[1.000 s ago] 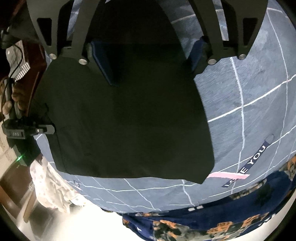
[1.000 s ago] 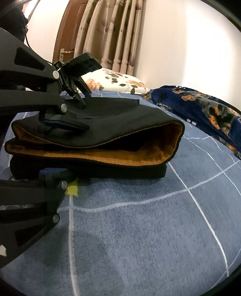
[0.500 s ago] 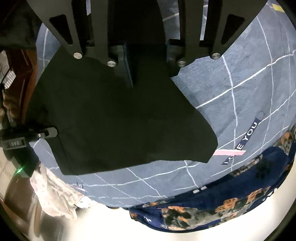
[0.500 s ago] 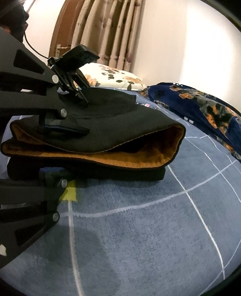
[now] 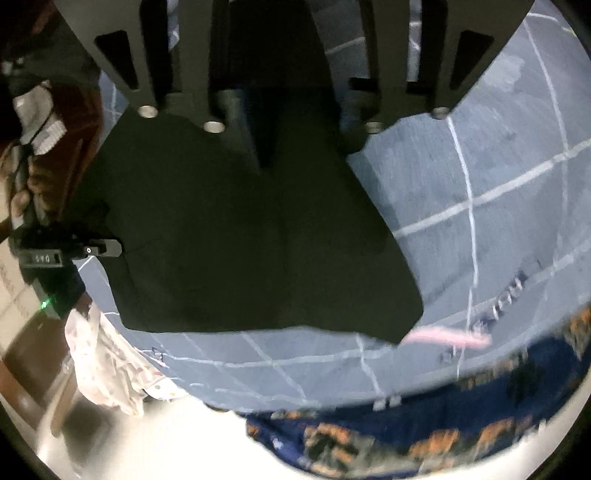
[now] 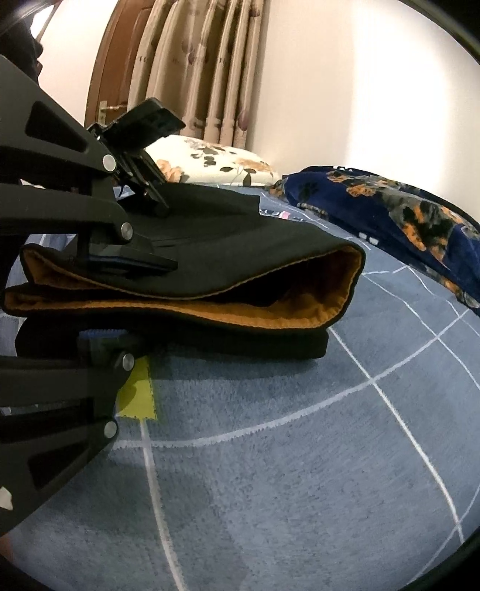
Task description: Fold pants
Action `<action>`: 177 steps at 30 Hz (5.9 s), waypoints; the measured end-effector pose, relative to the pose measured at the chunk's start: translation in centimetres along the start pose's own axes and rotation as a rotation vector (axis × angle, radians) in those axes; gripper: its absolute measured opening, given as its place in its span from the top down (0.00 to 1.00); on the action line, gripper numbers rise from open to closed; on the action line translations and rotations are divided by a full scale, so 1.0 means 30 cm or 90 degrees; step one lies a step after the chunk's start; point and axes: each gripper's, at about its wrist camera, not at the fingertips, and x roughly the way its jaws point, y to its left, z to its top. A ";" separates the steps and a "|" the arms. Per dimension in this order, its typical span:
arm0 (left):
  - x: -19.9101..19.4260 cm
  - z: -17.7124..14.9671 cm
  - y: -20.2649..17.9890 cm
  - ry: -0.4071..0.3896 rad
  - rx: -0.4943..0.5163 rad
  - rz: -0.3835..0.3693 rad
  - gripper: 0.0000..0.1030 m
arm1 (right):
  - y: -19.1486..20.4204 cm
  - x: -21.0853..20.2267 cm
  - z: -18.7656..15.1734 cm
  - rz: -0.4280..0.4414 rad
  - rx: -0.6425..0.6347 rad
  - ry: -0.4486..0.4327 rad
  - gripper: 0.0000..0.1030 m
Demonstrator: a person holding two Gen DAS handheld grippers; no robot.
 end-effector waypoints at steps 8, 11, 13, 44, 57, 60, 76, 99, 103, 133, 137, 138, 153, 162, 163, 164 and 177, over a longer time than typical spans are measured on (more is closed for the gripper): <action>0.033 0.006 -0.009 0.029 0.040 -0.106 0.42 | -0.029 0.012 0.010 0.022 0.009 0.007 0.76; 0.039 0.003 -0.052 0.000 0.075 -0.072 0.57 | -0.029 0.016 0.010 0.030 0.010 0.003 0.76; 0.030 -0.003 -0.078 -0.023 0.096 -0.037 0.68 | -0.027 0.015 0.004 0.029 0.007 -0.001 0.76; -0.258 -0.005 0.076 -0.175 0.028 0.106 0.83 | 0.257 0.161 0.036 0.072 -0.034 0.023 0.80; -0.362 -0.032 0.407 -0.160 -0.142 0.005 0.82 | 0.316 0.231 0.067 0.067 -0.032 0.036 0.81; -0.285 -0.056 0.466 -0.101 -0.176 -0.059 0.79 | 0.284 0.227 0.066 0.076 -0.014 0.033 0.82; -0.037 -0.063 0.425 0.009 -0.214 -0.323 0.54 | 0.159 0.239 0.068 0.128 0.041 0.036 0.82; -0.311 0.050 0.354 -0.171 -0.097 0.005 0.85 | 0.386 0.314 0.145 0.172 -0.047 0.036 0.82; -0.339 0.068 0.400 -0.189 -0.102 0.049 0.85 | 0.447 0.382 0.189 0.180 -0.064 0.045 0.82; -0.228 0.300 0.918 -0.175 -0.187 0.227 0.85 | 0.608 0.928 0.544 0.178 -0.094 0.081 0.82; -0.195 0.299 0.959 -0.173 -0.198 0.226 0.83 | 0.572 0.941 0.567 0.166 -0.085 0.079 0.82; -0.188 0.297 0.965 -0.173 -0.198 0.229 0.82 | 0.561 0.941 0.566 0.163 -0.083 0.080 0.82; -0.146 0.237 1.022 -0.196 -0.234 0.372 0.14 | 0.548 0.946 0.547 0.047 -0.118 0.049 0.72; -0.308 0.208 0.855 -0.261 -0.196 0.470 0.09 | 0.725 0.748 0.412 -0.076 -0.238 -0.083 0.65; -0.328 0.205 0.822 -0.275 -0.187 0.471 0.09 | 0.760 0.723 0.380 -0.084 -0.263 -0.097 0.63; -0.346 0.203 0.792 -0.287 -0.179 0.473 0.08 | 0.792 0.709 0.357 -0.090 -0.282 -0.106 0.61; -0.690 0.094 0.367 -0.451 -0.146 0.489 0.00 | 1.038 0.461 0.030 -0.102 -0.417 -0.212 0.37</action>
